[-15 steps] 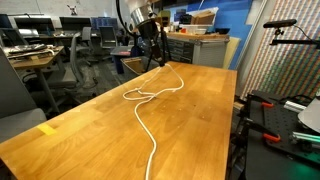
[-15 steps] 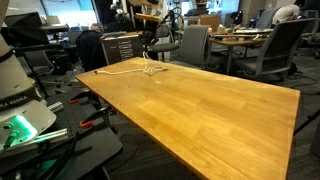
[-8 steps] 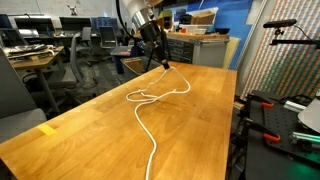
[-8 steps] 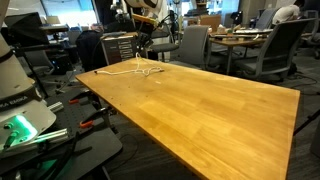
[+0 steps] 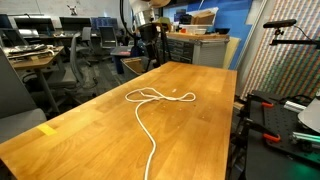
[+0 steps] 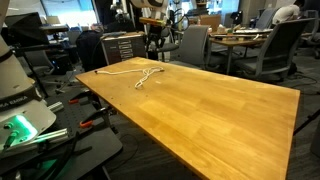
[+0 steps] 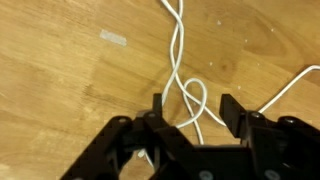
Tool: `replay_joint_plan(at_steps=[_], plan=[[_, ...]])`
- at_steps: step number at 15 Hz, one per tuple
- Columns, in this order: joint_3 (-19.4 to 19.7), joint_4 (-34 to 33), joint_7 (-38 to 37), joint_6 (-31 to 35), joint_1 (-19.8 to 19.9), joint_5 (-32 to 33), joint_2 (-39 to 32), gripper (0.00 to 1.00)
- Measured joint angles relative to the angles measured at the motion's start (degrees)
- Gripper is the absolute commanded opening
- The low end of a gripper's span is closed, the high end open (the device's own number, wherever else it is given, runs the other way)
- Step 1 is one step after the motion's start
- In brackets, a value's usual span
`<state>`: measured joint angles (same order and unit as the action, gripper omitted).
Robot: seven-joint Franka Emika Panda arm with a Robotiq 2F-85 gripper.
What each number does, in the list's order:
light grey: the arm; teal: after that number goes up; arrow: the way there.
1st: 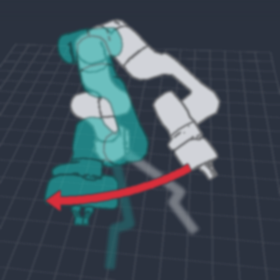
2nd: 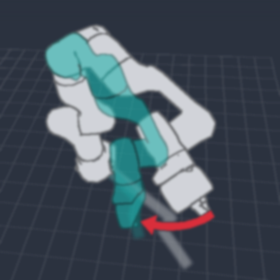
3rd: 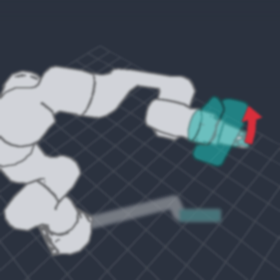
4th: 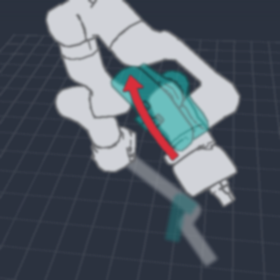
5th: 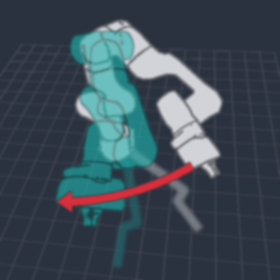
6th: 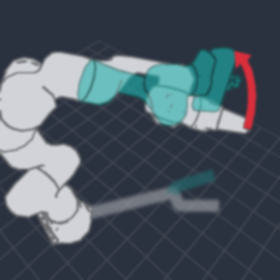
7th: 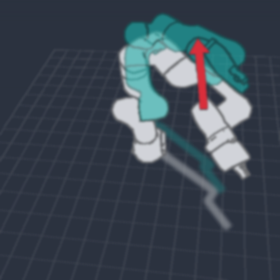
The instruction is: Use the string from the table and make a knot
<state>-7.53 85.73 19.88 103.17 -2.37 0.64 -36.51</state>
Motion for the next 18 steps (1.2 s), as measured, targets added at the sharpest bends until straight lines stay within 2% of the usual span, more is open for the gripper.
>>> replay_joint_plan(at_steps=[2, 3, 8, 12, 18], plan=[[0.0, 0.0, 0.0, 0.0, -0.2, 0.0, -0.3, 0.95], [0.0, 0.1, -0.5, 0.1, -0.2, 0.0, -0.4, 1.0], [0.4, -1.2, -2.2, 5.7, 1.2, -2.6, -3.6, 1.0], [0.7, -2.6, -2.6, 7.2, 2.4, -3.6, -6.3, 1.0], [3.8, -3.9, -15.3, 18.9, -0.5, -3.1, -9.4, 1.0]])
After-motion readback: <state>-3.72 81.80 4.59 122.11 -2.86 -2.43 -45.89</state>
